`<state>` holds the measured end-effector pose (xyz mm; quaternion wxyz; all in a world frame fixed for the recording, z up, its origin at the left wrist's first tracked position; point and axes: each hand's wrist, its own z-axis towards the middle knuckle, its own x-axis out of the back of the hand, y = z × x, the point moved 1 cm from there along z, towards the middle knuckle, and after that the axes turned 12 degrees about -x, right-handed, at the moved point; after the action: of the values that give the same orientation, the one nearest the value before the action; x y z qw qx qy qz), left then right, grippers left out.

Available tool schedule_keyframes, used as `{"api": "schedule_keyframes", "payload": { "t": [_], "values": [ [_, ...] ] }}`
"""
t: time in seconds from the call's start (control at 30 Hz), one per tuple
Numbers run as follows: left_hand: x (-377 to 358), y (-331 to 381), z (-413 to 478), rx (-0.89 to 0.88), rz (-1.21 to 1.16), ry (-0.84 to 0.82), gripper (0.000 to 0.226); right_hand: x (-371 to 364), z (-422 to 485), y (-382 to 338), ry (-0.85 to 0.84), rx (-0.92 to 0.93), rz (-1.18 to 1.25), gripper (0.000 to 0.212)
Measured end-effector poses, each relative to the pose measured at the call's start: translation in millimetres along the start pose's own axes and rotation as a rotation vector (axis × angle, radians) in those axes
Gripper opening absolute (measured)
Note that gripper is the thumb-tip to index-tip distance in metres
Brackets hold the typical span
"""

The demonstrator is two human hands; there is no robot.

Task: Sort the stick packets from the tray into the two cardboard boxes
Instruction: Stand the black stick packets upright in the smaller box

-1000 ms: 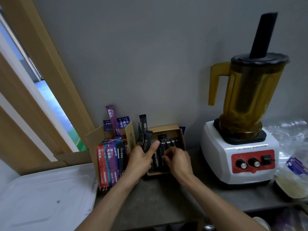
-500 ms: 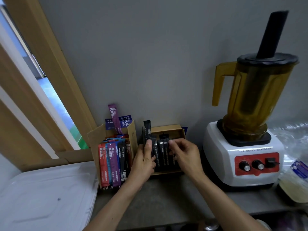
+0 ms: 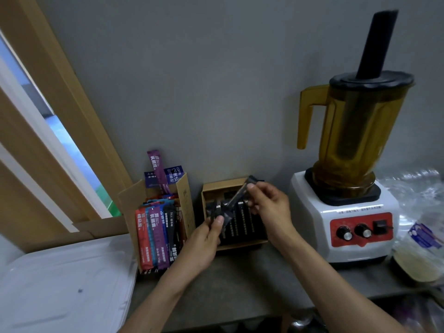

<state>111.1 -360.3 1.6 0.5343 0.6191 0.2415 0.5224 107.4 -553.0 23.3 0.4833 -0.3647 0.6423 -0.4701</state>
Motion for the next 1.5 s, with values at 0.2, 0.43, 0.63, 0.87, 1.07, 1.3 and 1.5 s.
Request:
{"api": "schedule_keyframes", "payload": {
  "t": [0.2,0.43,0.63,0.87,1.07,1.3,1.5],
  "values": [
    [-1.4,22.8,1.3,0.191,-0.414,0.095,0.05,7.2,-3.7,9.3,-0.144,-0.01,0.325,0.017],
    [1.1,40.6,24.6,0.158,-0.588,0.281,0.033,17.7,-16.2,23.0,-0.194,0.05,0.304,0.028],
    [1.2,38.8,46.8,0.164,-0.489,0.267,0.028,22.0,-24.7,38.3,-0.045,0.112,0.042,0.031],
    [-4.7,40.6,53.2,0.093,-0.322,0.236,0.014,23.9,-25.2,44.2,-0.029,0.021,-0.016,0.04],
    [-5.3,39.5,62.9,0.004,-0.04,0.232,0.013,17.4,-16.7,38.0,0.024,0.025,-0.434,0.025],
    [-6.7,24.2,66.4,0.014,0.026,0.236,0.023,5.2,-4.8,48.0,0.168,0.114,-0.738,0.016],
    [-10.4,8.7,54.4,0.044,-0.116,0.26,0.054,1.0,2.8,57.1,0.209,0.149,-0.936,0.017]
  ]
}}
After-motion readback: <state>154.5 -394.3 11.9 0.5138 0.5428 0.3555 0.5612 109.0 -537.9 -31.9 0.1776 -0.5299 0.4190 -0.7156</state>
